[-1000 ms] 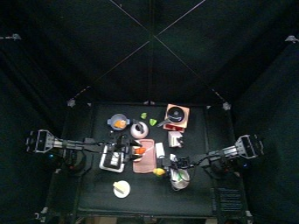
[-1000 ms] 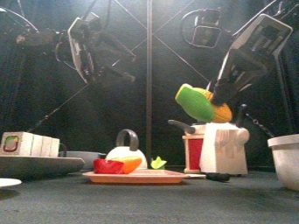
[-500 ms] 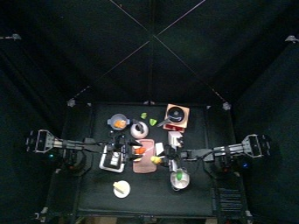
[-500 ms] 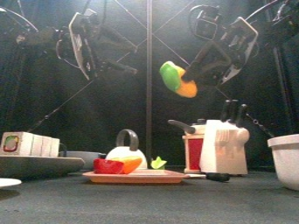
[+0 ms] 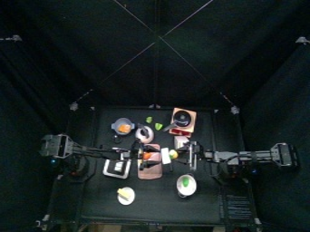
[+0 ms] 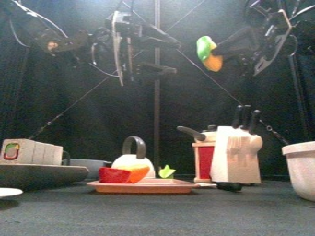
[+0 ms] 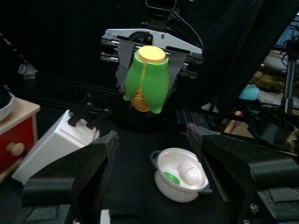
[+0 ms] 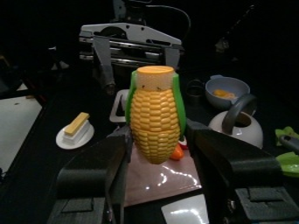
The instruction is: Remove corn husk
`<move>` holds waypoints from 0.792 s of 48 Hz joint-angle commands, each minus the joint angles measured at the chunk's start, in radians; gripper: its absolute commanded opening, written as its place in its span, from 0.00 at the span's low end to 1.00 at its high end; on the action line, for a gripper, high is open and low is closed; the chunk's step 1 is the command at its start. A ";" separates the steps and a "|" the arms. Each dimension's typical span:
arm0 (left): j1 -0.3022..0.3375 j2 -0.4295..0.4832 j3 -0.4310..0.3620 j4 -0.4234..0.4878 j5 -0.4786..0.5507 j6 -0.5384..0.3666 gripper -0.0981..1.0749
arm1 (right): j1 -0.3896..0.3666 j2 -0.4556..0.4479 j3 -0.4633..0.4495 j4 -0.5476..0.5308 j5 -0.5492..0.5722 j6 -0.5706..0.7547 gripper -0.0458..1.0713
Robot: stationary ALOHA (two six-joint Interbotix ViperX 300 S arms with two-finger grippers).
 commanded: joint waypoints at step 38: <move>-0.144 0.150 -0.322 -0.607 0.011 0.563 0.92 | -0.002 -0.103 0.031 0.000 -0.006 0.003 0.49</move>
